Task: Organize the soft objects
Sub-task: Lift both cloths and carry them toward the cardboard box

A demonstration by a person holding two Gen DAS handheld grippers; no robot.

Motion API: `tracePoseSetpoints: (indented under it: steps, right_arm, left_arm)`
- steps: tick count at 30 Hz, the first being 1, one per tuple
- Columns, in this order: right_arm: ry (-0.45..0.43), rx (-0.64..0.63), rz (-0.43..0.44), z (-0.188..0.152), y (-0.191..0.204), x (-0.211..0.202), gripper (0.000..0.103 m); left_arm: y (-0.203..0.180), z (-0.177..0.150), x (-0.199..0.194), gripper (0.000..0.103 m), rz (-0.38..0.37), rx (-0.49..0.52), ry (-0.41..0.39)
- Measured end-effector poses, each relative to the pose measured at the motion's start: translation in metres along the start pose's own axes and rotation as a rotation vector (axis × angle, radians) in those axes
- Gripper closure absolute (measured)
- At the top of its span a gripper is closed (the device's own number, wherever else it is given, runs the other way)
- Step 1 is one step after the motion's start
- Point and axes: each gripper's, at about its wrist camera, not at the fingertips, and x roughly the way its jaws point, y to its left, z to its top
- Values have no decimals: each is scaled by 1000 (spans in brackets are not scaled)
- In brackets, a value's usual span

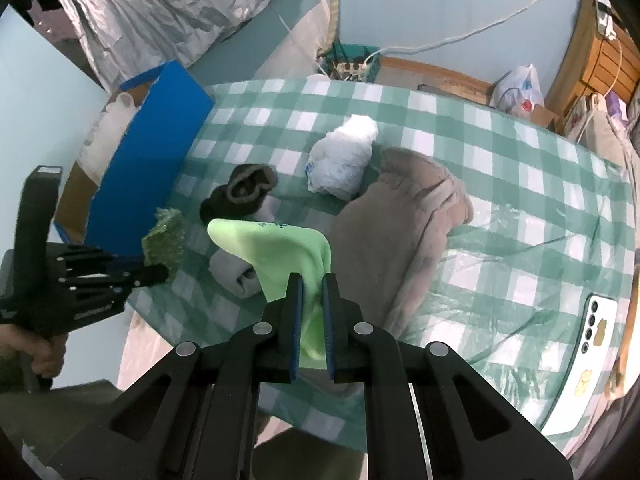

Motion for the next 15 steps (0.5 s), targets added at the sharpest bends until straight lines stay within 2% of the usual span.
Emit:
tracePoseSetpoints:
  steps: [8,15]
  right_arm:
    - [-31,-1,2,7,7,-14,94]
    - [-60,-14,-5,17,17,-29,94]
  left_arm:
    - [2,-4,-32,89,-4,-20,-63]
    - [1,5,-53,89,2,-22,-96]
